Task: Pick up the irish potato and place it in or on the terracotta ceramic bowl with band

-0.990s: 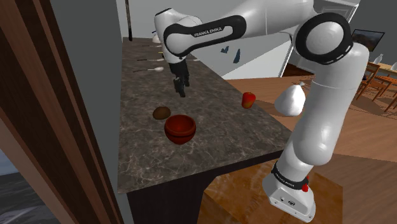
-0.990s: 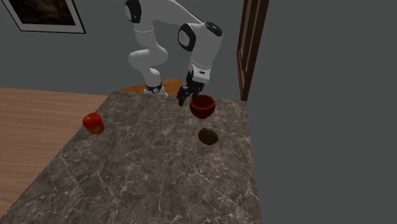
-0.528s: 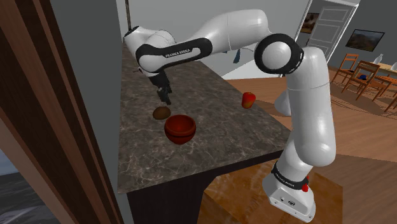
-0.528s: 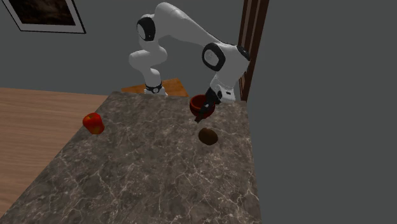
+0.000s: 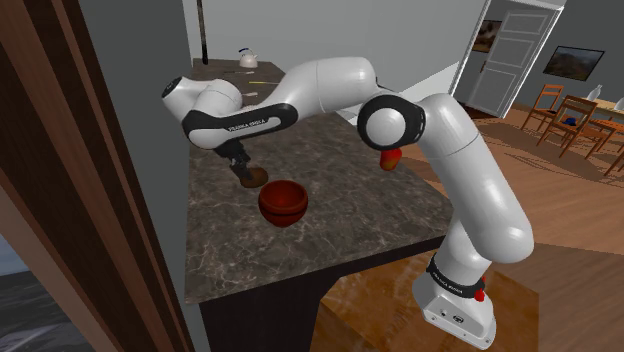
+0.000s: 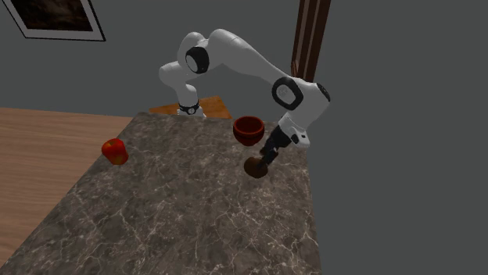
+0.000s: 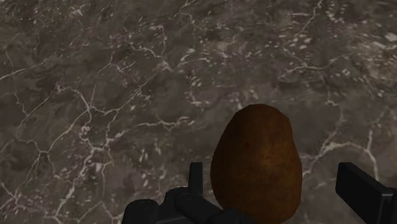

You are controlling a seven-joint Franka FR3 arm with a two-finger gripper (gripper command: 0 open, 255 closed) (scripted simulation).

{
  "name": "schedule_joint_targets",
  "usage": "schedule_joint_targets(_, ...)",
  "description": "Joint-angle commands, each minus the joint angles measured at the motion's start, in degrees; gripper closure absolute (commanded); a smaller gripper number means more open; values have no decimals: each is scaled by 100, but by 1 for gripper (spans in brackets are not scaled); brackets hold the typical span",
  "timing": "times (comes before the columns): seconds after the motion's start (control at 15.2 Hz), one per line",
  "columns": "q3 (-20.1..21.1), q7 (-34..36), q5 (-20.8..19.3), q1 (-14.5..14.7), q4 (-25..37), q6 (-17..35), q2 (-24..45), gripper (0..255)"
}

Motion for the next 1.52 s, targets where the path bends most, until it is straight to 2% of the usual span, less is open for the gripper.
schedule_joint_targets(0.0,0,24,-24,-43,-211,153,-43,0)
schedule_joint_targets(0.26,-4,119,-44,-184,-728,531,-175,0)
schedule_joint_targets(0.79,-4,118,-44,-184,-727,530,-175,0)
schedule_joint_targets(0.86,-4,118,-44,-184,-727,530,-175,255)
schedule_joint_targets(1.45,-4,119,-44,-184,-728,531,-175,255)
